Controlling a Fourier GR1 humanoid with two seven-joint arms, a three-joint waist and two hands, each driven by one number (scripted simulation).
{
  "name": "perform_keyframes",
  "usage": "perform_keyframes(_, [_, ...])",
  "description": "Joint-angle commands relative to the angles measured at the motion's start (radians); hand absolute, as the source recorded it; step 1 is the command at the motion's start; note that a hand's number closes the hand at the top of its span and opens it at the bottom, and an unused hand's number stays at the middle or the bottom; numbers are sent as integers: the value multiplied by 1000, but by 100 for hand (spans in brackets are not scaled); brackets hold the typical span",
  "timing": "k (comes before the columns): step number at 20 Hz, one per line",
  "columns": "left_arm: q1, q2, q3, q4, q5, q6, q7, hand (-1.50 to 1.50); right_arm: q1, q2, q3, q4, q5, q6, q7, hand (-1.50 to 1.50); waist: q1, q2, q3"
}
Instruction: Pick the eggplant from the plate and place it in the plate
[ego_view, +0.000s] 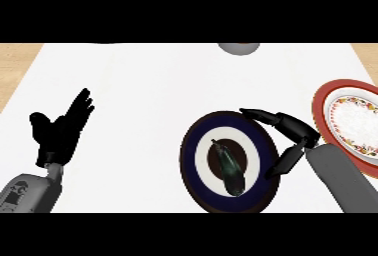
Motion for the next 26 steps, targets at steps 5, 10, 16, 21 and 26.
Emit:
perform_keyframes(5, [21, -34, 9, -74, -51, 20, 57, 0, -58, 33, 64, -7, 137, 45, 86, -150, -3, -7, -1])
perform_keyframes(10, [11, -70, 59, 77, -53, -51, -53, 0, -79, 13, 98, 3, 229, 94, 76, -150, -7, -3, -1])
perform_keyframes(16, [19, -69, 75, 18, -71, -54, 2, 0, -149, 15, 108, -16, 335, 92, 161, -150, -4, -5, -1])
perform_keyframes(21, [-1, -93, 111, 96, -89, -97, -35, 0, -121, 32, 133, -46, 417, 127, 169, -150, -9, -4, -1])
perform_keyframes(26, [16, -121, 90, -60, -143, -51, 89, 0, -116, 111, 127, -32, 492, 126, 217, -150, -6, -5, -1])
